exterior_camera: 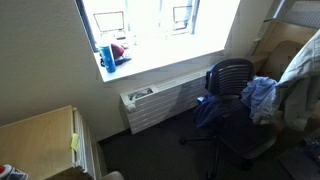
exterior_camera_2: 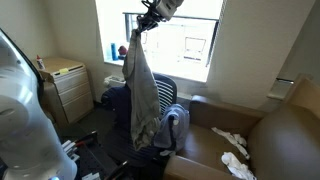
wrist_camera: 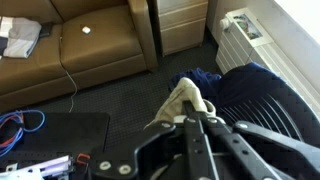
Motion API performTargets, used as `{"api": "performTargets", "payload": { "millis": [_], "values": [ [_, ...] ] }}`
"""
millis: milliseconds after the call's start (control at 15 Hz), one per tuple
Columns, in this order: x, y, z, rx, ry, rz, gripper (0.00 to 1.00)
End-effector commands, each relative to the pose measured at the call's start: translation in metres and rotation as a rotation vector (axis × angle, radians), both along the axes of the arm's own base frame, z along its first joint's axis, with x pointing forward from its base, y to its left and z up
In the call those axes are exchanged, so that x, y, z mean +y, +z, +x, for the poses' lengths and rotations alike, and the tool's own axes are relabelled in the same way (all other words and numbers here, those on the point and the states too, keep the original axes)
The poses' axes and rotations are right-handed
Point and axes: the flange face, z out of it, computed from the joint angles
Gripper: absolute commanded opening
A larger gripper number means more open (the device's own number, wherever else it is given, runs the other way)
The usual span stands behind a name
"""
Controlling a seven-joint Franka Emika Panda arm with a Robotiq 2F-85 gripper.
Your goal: Remove the t-shirt from the couch and put it on the chair then remove the two clothes from the armrests of the chair and put them on the couch
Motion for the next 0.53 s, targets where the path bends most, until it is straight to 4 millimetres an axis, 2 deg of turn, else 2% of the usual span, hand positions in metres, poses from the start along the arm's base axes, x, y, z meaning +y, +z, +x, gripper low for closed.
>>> {"api": "performTargets", "payload": {
  "millis": [0, 200, 267, 467],
  "values": [
    [0.007, -0.005, 0.002, 0.020, -0.078, 0.129, 0.00],
    [0.003, -0.009, 0.012, -0.095, -0.174, 0.146, 0.00],
    [0.003, -0.008, 0.014, -0.038, -0.126, 0.128, 0.01],
    [0.003, -0.010, 0.018, -0.065, -0.160, 0.125, 0.00]
  ]
}}
